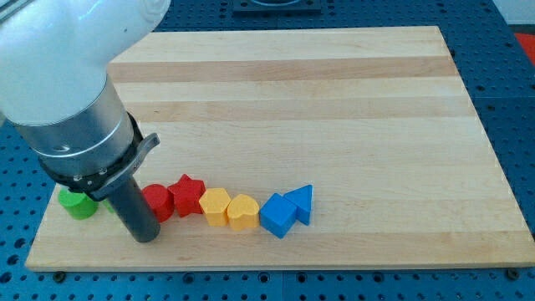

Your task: Slide the blue cube along with blue triangle a bit up

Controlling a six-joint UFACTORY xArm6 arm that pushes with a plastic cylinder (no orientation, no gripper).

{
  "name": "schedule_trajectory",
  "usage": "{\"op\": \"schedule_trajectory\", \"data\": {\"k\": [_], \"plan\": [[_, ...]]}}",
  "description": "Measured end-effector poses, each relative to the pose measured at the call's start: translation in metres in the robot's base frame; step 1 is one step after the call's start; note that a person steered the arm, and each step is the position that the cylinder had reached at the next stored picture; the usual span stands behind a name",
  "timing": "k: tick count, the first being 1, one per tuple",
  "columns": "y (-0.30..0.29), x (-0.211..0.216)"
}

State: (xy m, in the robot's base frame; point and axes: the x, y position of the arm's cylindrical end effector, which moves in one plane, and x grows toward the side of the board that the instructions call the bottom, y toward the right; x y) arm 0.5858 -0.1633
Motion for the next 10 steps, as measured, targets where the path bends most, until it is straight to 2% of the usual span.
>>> {"op": "schedule_trajectory", "data": {"k": [2,3,4,6,8,10], "plan": [[0.0,-0.008],[0.007,0.004],[0.039,0.022],[0.126,0.02],[0.157,0.009],[0.158,0.011]]}}
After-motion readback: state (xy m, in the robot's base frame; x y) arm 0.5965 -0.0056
